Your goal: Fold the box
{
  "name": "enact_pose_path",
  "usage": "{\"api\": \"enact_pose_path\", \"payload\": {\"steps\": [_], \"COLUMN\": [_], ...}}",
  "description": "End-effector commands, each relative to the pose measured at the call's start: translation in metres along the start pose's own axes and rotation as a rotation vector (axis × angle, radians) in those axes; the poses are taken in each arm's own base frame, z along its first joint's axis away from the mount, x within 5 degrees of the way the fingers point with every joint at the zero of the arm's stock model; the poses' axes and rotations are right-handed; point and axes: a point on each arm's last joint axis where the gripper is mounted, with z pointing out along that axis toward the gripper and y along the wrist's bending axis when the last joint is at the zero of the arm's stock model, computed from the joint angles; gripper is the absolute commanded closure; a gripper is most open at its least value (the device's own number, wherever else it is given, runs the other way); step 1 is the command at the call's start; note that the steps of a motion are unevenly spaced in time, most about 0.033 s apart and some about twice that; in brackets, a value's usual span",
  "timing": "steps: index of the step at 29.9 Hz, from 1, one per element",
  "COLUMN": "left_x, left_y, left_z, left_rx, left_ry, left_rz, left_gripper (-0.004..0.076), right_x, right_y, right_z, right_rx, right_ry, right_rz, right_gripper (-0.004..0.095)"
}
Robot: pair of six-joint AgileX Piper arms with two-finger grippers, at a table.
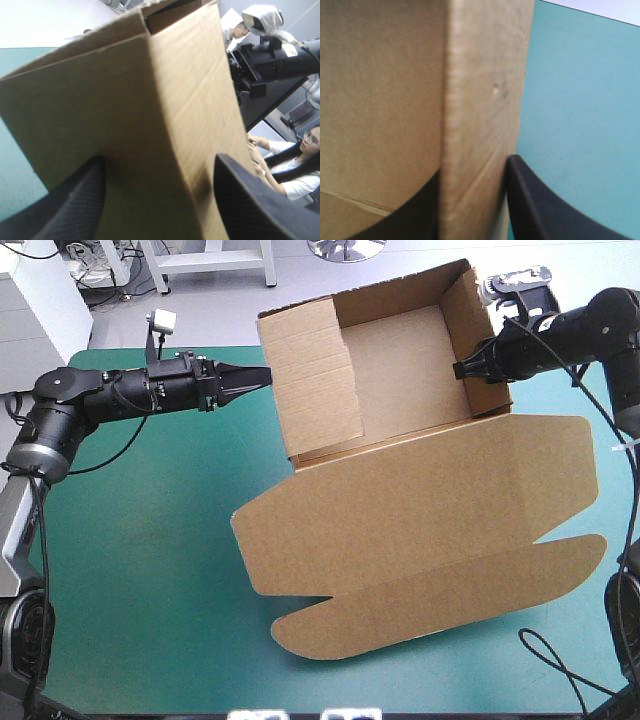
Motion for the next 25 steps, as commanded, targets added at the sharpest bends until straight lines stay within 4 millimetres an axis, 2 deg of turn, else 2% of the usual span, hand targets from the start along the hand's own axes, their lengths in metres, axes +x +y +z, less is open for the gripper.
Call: {"api": "enact_pose_path", "payload": {"steps": [1,7,14,18,25], "left_x": [-0.008,-0.006,-0.014,-0.022,-0.036], "left_y": [-0.041,-0.044,-0.043,-0.053,-0.073], "left_z": [0.0,0.008,0.017,0.027,0.036], "left_rx": [0.154,0.143,-0.023,-0.183,-0.562], "left_ry": [-0.01,-0.002,-0.001,0.035,0.065], "left_rz": [0.046,0.048,0.058,0.103,0.226], "left_gripper": [0.0203,0.0203,0.0204,0.0216,0.0252], "right_x": [-0.013,-0.016,-0.02,-0.023,-0.03], "right_y": [0.012,0.014,0.02,0.025,0.039], "right_z": [-0.029,-0.029,-0.026,-0.021,-0.015], "right_rx": [-0.003,-0.013,0.023,0.027,-0.029], "right_ry": [-0.147,-0.169,-0.192,-0.206,-0.256], "right_rz": [-0.003,0.01,0.017,0.028,0.069], "right_gripper": [0.0925,0.0925,0.0925,0.0925,0.0925]}}
